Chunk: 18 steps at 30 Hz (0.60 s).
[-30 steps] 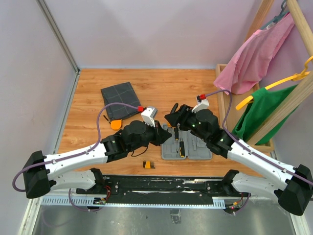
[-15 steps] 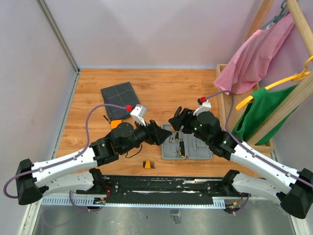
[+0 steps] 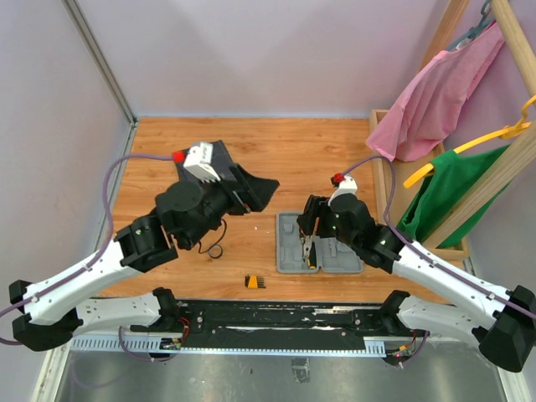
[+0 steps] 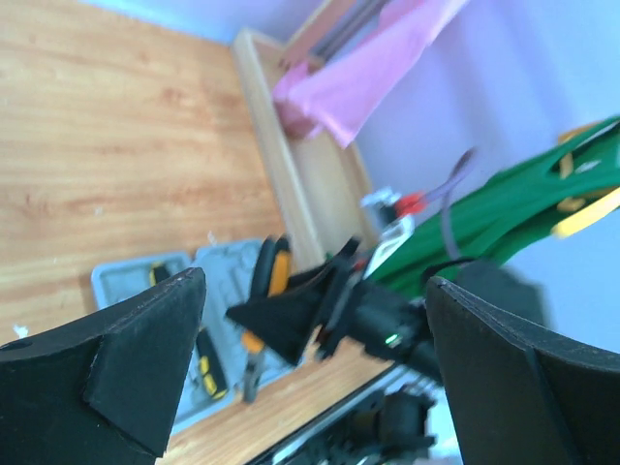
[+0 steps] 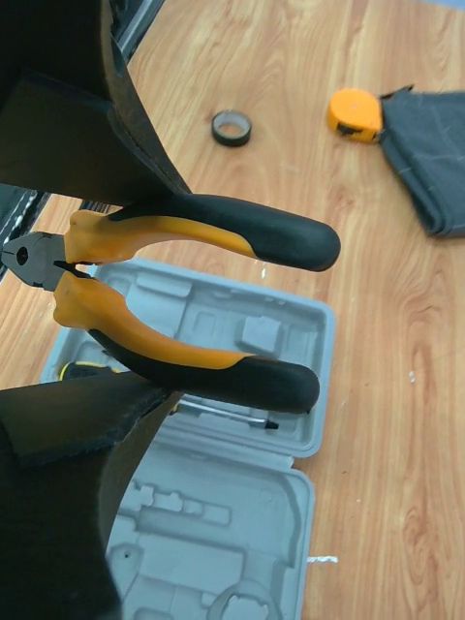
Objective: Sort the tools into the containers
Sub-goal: Place the pliers in the storage box.
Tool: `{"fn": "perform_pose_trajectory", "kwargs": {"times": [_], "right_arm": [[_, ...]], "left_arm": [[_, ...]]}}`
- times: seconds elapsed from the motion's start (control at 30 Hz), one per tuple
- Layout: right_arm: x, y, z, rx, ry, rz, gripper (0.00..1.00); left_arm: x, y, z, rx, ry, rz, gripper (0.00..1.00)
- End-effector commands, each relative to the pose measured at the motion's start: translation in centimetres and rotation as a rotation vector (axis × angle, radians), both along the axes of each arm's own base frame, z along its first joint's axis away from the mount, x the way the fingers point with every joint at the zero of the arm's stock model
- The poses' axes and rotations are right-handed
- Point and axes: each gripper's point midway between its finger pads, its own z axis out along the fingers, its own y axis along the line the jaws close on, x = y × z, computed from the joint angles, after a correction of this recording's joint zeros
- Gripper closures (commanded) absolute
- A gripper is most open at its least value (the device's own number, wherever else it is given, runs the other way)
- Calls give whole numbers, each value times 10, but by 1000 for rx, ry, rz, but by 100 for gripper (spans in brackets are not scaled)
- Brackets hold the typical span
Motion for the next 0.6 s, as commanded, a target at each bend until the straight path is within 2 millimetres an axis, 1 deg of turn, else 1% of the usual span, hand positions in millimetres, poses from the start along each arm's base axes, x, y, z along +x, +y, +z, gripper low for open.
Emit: {"fn": "perform_pose_trajectory", "kwargs": {"times": [0.0,0.07,0.13,0.23,0.37,0.47,0.57], "right_arm": [[-2,3,-7,-58,14,43,93],[-3,4,-13,-75,33,57,93],[-3,5,-20,-98,55,68,93],[1,8,-31,-131,92,91,93],[8,12,-43,-188,153,128,93],[15,18,-46,-224,177,149,92],[20,24,-52,-248,209,170,92]], "left_arm": [[9,31,51,-39,-38,142,1],[8,42,82,-91,-79,166,1],[7,53,109,-137,-121,189,1],[6,63,139,-192,-173,210,1],[6,61,156,-221,-213,205,1],[8,59,159,-232,-233,206,1],[9,64,158,-240,-242,229,1]]}}
